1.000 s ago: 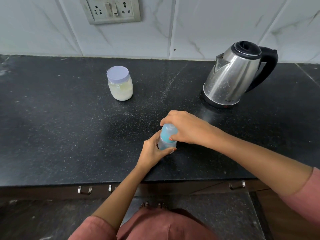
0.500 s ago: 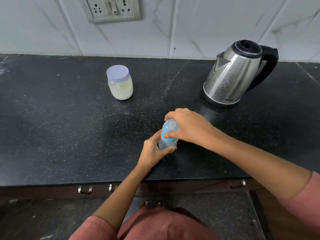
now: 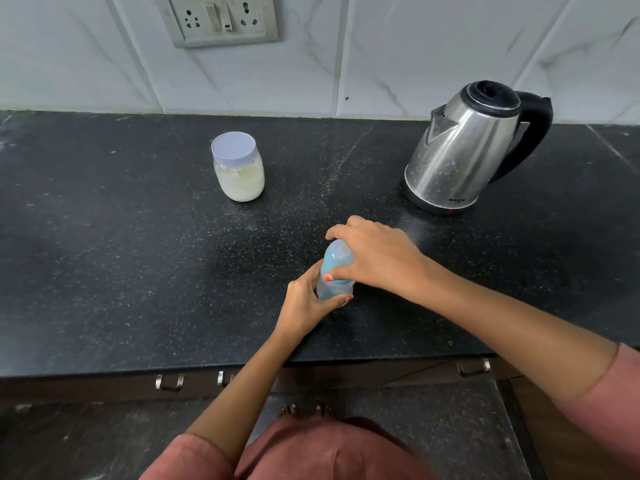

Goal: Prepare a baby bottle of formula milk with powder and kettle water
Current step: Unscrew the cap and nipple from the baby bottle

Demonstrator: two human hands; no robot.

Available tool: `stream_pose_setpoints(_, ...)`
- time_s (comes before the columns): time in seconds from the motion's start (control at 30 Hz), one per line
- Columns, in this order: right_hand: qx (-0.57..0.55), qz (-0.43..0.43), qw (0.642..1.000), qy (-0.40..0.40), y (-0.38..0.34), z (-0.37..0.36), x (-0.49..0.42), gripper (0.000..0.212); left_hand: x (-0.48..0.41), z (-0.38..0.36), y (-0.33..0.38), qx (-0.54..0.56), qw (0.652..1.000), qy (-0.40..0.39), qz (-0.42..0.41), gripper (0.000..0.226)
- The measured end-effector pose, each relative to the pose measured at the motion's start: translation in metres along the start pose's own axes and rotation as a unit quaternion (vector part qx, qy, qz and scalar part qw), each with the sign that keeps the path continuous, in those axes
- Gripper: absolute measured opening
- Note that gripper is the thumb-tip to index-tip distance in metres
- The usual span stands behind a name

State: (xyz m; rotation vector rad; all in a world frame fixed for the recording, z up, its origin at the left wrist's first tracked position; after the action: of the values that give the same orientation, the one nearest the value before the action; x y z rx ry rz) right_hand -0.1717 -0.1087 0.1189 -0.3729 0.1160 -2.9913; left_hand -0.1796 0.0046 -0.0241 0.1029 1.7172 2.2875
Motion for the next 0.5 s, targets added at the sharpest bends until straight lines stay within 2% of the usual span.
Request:
stream_pose_setpoints(0.13, -0.036, 0.053, 0.998, -0.026, -0.0025, 0.001, 0.0, 0.04, -0.0001, -0.0006, -0.0016, 0.001, 1.0, 0.003, 0.003, 0.056)
stream_pose_setpoints(0.27, -0.078, 0.094, 0.99, -0.071, 0.0006, 0.001, 0.001, 0.035, -0.0004, 0.0001, -0.0014, -0.001, 1.0, 0.001, 0.004, 0.053)
stream_pose_setpoints(0.43, -0.045, 0.014, 0.999, -0.01, 0.0062, 0.0009, 0.0017, 0.055, -0.0008, -0.0005, -0.0032, 0.009, 1.0, -0.004, 0.0, 0.061)
stream_pose_setpoints(0.5, -0.04, -0.001, 0.999, -0.006, 0.0069, 0.0002, 0.0009, 0.053, -0.0007, -0.0011, -0.0044, 0.009, 1.0, -0.005, 0.0, 0.061)
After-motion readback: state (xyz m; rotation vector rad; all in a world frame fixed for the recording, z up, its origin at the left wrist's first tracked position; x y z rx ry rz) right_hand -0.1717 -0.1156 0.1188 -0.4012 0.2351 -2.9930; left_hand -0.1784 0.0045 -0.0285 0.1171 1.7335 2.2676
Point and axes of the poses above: each hand's wrist, its own x-axis away from the middle knuckle, its own z-axis out of the back of the hand, y = z × x, the point moved 1 cm from there along -x, towards the middle knuckle, and after that the axes turned 8 degrees about -z, right-handed, at the moved point
